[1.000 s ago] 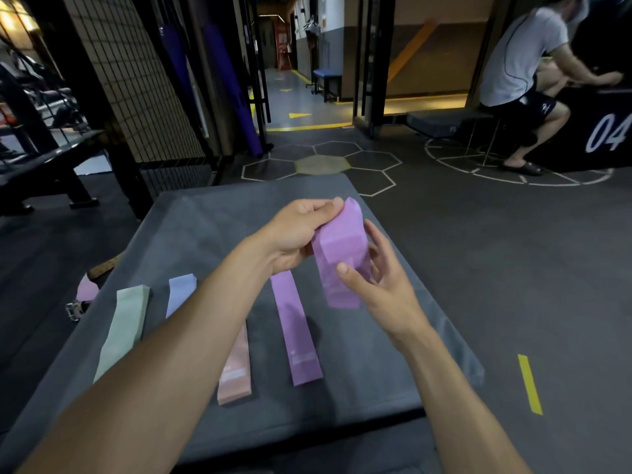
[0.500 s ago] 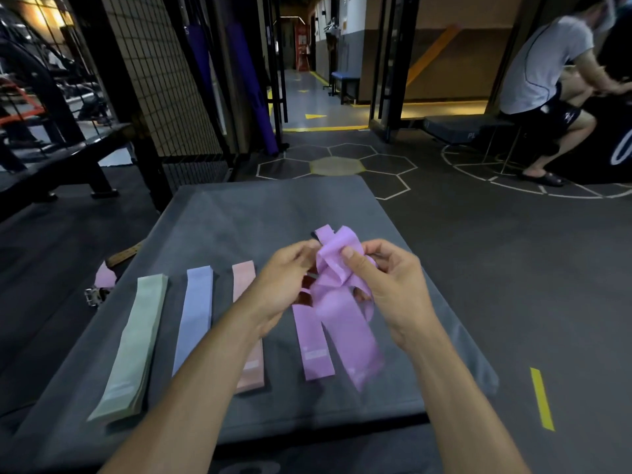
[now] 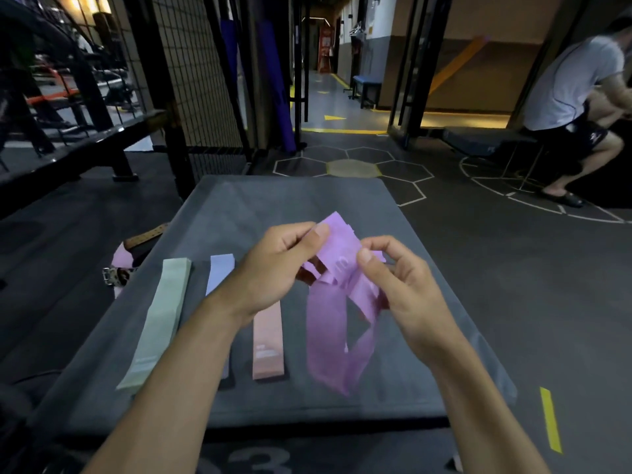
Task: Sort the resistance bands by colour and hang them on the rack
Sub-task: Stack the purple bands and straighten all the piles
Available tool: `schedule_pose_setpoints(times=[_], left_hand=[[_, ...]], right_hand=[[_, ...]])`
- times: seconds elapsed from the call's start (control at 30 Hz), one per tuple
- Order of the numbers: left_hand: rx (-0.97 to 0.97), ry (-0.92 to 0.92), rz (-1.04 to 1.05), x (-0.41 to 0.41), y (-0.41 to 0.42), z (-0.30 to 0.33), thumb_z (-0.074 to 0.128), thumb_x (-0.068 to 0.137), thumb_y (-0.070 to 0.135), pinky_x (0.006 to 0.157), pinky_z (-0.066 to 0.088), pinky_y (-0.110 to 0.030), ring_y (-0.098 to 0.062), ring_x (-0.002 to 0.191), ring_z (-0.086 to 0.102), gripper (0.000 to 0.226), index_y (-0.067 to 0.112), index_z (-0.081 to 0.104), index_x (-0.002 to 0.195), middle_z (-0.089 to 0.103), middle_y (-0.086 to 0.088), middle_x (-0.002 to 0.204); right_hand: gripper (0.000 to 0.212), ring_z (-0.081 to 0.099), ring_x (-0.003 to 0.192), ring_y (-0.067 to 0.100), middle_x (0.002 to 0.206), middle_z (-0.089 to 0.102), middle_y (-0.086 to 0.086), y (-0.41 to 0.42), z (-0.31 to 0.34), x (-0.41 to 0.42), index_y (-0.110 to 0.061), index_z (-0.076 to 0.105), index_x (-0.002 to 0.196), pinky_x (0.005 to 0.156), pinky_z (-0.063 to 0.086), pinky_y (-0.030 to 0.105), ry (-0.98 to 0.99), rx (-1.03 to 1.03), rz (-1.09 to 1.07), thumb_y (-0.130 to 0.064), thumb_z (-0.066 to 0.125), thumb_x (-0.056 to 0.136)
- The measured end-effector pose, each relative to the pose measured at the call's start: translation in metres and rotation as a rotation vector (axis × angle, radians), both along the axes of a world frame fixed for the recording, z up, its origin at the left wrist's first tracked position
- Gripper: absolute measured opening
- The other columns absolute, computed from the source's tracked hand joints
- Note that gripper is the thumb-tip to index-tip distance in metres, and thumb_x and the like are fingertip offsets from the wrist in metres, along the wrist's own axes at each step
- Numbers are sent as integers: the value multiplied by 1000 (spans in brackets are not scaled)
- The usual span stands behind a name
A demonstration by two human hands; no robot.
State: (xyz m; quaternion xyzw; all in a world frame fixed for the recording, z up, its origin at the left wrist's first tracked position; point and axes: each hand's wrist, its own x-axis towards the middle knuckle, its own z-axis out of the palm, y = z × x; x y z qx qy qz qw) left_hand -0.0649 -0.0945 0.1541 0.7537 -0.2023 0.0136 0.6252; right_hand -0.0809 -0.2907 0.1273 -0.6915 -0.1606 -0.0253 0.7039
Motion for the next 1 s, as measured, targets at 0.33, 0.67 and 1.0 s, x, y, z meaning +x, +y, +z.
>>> schedule_pose_setpoints(times=[0.33,0.67,1.0], left_hand=[[52,-368,80,-30,28,35,49,103,23,62,39,-17,-5,65,45,36,0,59,77,48,-2,68],[55,-399,22,-34,28,39,64,96,23,61,47,-35,-32,65,56,23,0,59,94,65,-12,78],[171,-449,278,-28,31,30,68,92,39,67,49,-29,-14,76,62,25,17,70,83,63,3,86]], right_hand=[[40,64,91,44,98,64,37,-2,2,-21,-29,47,122,92,47,54,28,-43,247,-25,72,91],[37,65,114,26,121,70,3,25,-9,-20,-20,68,120,99,50,43,-52,-63,201,-14,46,91],[28,67,94,46,107,66,32,51,-5,-29,-20,65,123,92,48,64,-79,73,197,-25,64,95]])
